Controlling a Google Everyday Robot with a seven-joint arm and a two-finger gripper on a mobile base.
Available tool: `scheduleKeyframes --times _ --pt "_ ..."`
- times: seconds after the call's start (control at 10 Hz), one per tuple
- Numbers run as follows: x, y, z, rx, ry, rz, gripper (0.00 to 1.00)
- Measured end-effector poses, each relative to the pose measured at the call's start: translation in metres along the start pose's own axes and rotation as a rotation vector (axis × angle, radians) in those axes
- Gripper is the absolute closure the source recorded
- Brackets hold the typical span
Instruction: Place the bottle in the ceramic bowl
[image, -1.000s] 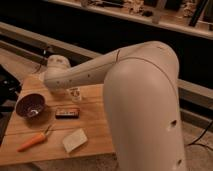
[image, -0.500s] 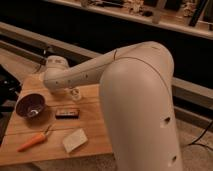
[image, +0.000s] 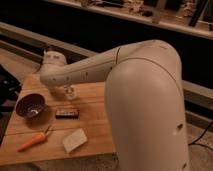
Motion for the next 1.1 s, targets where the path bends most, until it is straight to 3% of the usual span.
scheduleKeyframes --times 0.4,0.6,1.1 --pt "-0.024 0.028 -0.041 -0.047 -0.034 -0.052 1.0" --pt "-0.03 0.042 -0.052 -0.074 -0.038 -0.08 1.0" --pt "-0.035 0.083 -0.05 -0.149 -0.023 -0.148 1.0"
